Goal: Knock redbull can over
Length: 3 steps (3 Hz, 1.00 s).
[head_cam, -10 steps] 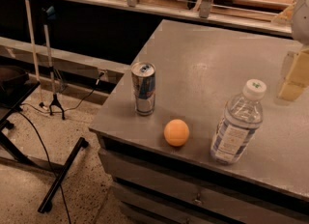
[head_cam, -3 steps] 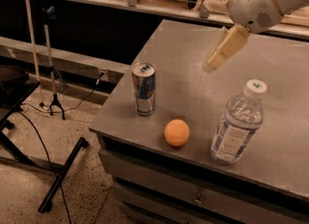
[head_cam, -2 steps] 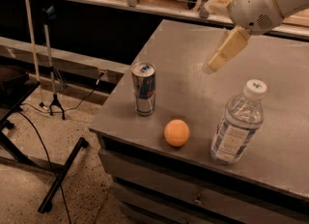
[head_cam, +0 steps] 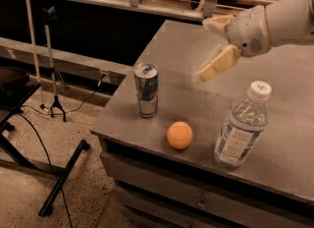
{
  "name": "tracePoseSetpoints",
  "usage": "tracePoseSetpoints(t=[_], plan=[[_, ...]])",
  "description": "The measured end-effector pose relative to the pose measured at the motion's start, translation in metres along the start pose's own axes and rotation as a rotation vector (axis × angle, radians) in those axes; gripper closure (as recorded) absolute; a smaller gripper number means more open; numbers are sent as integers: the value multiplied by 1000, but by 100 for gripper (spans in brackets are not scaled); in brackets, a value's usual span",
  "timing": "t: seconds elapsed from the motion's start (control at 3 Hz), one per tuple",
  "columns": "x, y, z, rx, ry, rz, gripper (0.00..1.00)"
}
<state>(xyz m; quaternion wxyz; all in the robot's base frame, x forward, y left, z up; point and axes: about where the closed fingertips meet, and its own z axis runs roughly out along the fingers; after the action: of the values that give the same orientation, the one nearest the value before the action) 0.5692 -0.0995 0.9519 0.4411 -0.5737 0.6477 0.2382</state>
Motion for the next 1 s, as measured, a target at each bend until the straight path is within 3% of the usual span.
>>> tracePoseSetpoints(t=[0.33,0.67,1.0], plan=[[-1,-1,20,-3,-128,53,0],[-3,7,40,-41,-255,96,0],[-9,26,47,-90,-323,108,0]])
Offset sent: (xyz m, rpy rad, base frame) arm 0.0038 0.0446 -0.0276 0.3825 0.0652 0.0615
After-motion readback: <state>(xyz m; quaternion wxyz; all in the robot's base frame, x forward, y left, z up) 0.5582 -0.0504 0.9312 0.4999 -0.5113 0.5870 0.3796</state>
